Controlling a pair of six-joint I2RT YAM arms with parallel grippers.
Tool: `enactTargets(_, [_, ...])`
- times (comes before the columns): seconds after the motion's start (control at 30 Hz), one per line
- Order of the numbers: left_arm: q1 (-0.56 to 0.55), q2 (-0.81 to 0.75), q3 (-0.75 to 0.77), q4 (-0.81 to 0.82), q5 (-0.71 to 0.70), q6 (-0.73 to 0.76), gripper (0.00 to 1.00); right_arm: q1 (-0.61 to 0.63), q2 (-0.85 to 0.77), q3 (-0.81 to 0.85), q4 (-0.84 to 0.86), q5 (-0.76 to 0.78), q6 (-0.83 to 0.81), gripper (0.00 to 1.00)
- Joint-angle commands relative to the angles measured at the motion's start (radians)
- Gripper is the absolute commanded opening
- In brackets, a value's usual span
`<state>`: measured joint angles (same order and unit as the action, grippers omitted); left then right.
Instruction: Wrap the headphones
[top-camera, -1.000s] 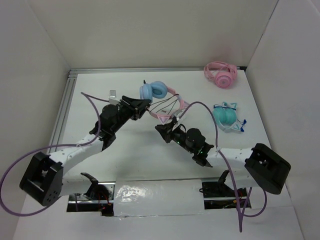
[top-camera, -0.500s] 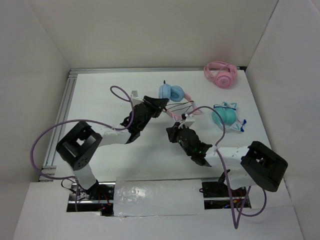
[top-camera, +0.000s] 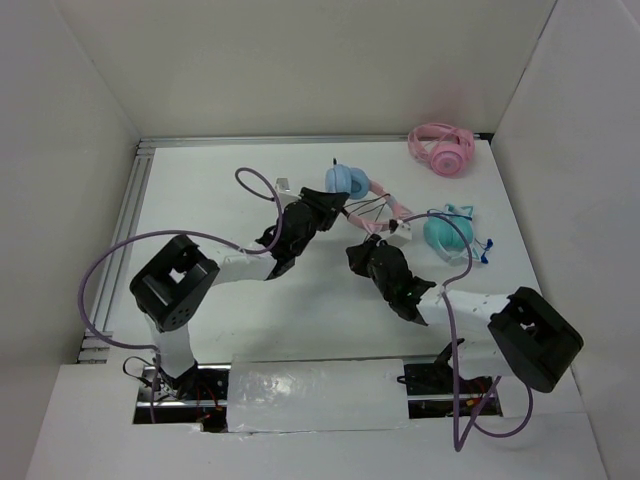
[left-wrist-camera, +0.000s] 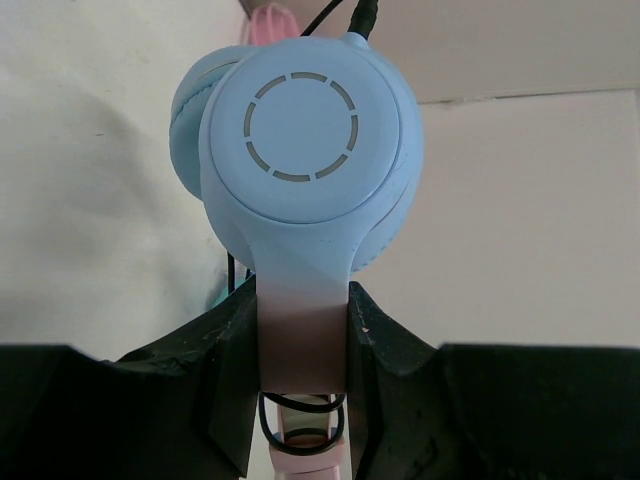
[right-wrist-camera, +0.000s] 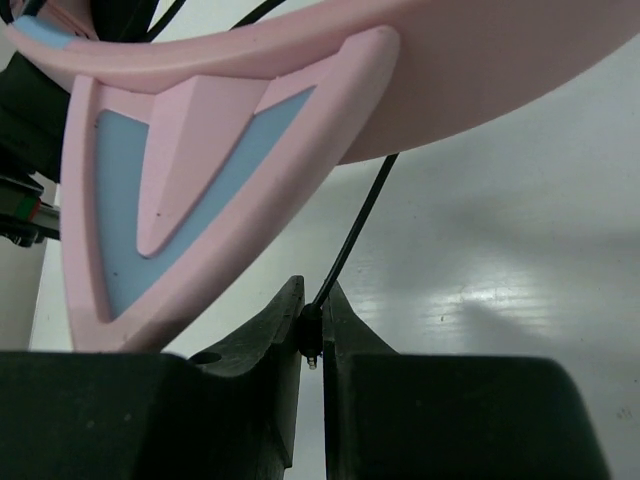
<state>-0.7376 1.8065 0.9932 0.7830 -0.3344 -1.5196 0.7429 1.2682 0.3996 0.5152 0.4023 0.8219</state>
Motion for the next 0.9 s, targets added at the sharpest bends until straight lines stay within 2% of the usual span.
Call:
enactTargets(0.0, [-0.009,0.042,0.05,0.122,0.006,-0.042,0.0,-0.042,0.049,0.068,-0.064,-0.085,0.131,0.0])
enactTargets(0.13, [-0.013,0.083,0.024,0.157,0.017,-0.03,0.0,-0.105,0.079,0.099,-0.09,-0.128,0.166,0.0])
enactTargets(0.23, [-0.026,0.126,-0.002,0.24,-0.006,0.01,0.0,-0.181,0.102,0.116,-0.07,-0.238,0.168,0.0])
enactTargets(0.4, [-0.039,0.2,-0.008,0.341,0.009,0.055,0.0,-0.198,0.141,0.189,-0.136,-0.292,0.086,0.0])
enactTargets(0.5, [-0.039,0.224,-0.013,0.395,0.034,0.126,0.0,-0.238,0.171,0.214,-0.161,-0.379,0.013,0.0])
enactTargets(0.6, [-0.039,0.231,-0.019,0.363,0.081,0.095,0.0,-0.284,0.197,0.232,-0.176,-0.451,-0.004,0.0])
enactTargets(0.73, [-0.04,0.237,-0.039,0.355,0.133,0.124,0.0,-0.327,0.215,0.252,-0.204,-0.476,-0.029,0.0])
enactTargets(0.87, [-0.04,0.237,-0.053,0.256,0.184,0.035,0.0,-0.373,0.24,0.304,-0.256,-0.514,-0.073,0.0])
